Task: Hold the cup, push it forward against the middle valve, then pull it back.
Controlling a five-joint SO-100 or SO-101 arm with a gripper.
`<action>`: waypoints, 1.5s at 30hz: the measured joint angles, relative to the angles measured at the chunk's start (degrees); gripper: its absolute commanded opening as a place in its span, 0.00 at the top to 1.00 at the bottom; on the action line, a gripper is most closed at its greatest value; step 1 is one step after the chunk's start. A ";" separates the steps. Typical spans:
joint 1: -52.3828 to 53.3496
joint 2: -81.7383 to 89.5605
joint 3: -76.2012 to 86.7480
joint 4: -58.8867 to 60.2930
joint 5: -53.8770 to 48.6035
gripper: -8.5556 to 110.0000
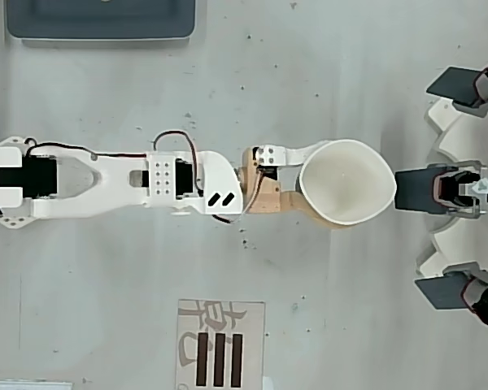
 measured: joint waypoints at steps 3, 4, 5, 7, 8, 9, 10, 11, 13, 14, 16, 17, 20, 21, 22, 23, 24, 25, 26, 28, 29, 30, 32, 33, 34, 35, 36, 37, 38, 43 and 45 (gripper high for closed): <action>0.00 0.00 0.00 0.00 0.00 0.90; 0.00 0.00 0.00 0.00 0.00 0.90; 0.00 0.00 0.00 0.00 0.00 0.90; 0.00 -0.09 0.00 0.00 0.00 0.90; 0.00 -0.35 0.00 0.00 0.00 0.90; 0.00 -0.97 -0.18 0.00 0.00 0.90; 0.00 -1.76 -0.62 0.00 0.00 0.90; 0.00 -2.55 -1.05 0.00 0.00 0.90; 0.00 -4.31 -2.81 0.00 0.09 0.90; 0.00 -5.45 -4.04 0.00 0.09 0.90; 0.00 -8.26 -7.12 0.00 0.09 0.90; 0.00 -9.76 -8.88 0.18 0.09 0.90; 0.00 -14.59 -15.12 1.76 0.09 0.90; 0.00 -16.17 -17.40 2.46 0.09 0.90; 0.00 -17.58 -19.78 3.25 0.09 0.90; 0.00 -19.51 -22.41 4.04 0.35 0.90; 0.00 -21.62 -24.96 4.92 0.53 0.90; 0.00 -23.38 -27.51 5.80 0.53 0.90; 0.00 -24.96 -30.23 6.77 0.44 0.90; 0.00 -28.65 -35.68 8.17 0.44 0.90; 0.00 -30.50 -38.50 9.40 0.18 0.90; 0.00 -31.99 -41.48 10.99 0.09 0.90; 0.00 -34.54 -46.85 13.89 0.09 0.90; 0.00 -35.95 -49.57 15.47 0.09 0.90; 0.00 -37.09 -51.94 16.96 0.09 0.90; 0.00 -37.88 -53.79 18.11 0.18 0.90; 0.00 -38.14 -54.76 18.90 0.18 0.90; 0.00 -38.14 -55.20 19.34 0.26 0.90; 0.00 -38.14 -55.20 19.51 0.26 0.90; 0.00 -33.93 -48.25 17.67 0.26 0.90; 0.00 -29.79 -41.75 15.56 0.26 0.90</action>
